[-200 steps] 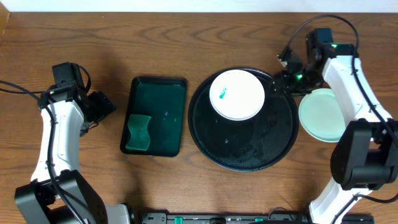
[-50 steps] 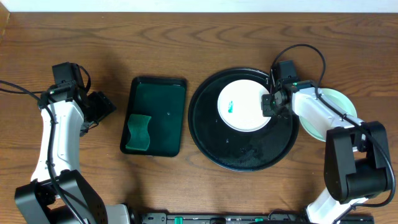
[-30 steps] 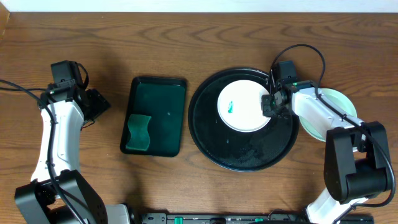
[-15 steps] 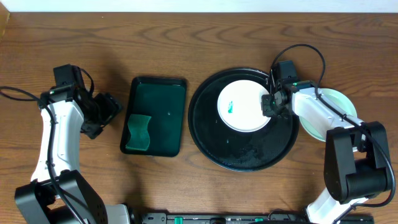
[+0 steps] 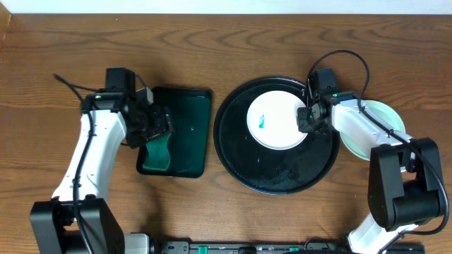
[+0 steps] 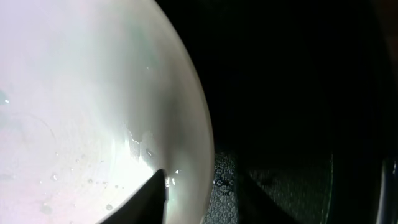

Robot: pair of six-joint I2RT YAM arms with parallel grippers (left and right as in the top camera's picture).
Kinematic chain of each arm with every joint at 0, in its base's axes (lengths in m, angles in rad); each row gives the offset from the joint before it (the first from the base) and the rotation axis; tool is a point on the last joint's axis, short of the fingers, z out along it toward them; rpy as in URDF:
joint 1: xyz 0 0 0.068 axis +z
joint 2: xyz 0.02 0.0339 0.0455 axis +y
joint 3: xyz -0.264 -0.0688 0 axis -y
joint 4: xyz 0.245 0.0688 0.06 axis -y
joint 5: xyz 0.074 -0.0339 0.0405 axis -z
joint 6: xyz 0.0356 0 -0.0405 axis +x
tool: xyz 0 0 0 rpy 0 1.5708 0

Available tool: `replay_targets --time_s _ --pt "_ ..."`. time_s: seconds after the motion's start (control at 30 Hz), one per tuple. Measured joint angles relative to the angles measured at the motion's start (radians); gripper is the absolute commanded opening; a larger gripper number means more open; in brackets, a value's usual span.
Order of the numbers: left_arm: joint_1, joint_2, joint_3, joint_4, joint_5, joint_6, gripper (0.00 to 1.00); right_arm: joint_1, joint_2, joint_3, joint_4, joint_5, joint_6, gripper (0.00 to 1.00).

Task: Clean dirty plates on tray and stack at the side
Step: 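Lower the left gripper onto the green sponge and grasp it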

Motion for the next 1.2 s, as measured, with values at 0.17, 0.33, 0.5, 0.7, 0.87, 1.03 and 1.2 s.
replay_targets --time_s 0.17,0.33,0.5,0.7,0.87,1.03,1.2 --pt "-0.022 0.0 0.0 0.002 -0.003 0.008 0.89 0.0 0.0 0.0 0.001 0.001 0.001 0.88" --pt "-0.023 0.0 0.0 0.002 -0.003 0.008 0.89 0.0 0.0 0.0 0.003 0.001 -0.024 0.99" --pt "-0.023 0.0 0.0 0.002 -0.003 0.009 0.89 0.0 0.0 0.0 0.006 0.001 -0.035 0.46" --pt "-0.023 0.0 0.0 0.002 -0.003 0.008 0.88 0.0 0.0 0.0 0.014 0.001 -0.027 0.12" --pt "-0.023 0.0 0.0 0.002 -0.011 0.009 0.85 0.0 0.0 0.0 0.014 0.002 -0.019 0.08" --pt "-0.023 0.0 0.0 0.003 -0.042 0.01 0.75 0.0 0.0 0.0 0.015 0.003 0.002 0.04" --pt "-0.024 0.0 0.0 0.027 -0.061 0.011 0.66 0.0 0.0 0.0 0.027 0.002 0.019 0.01"
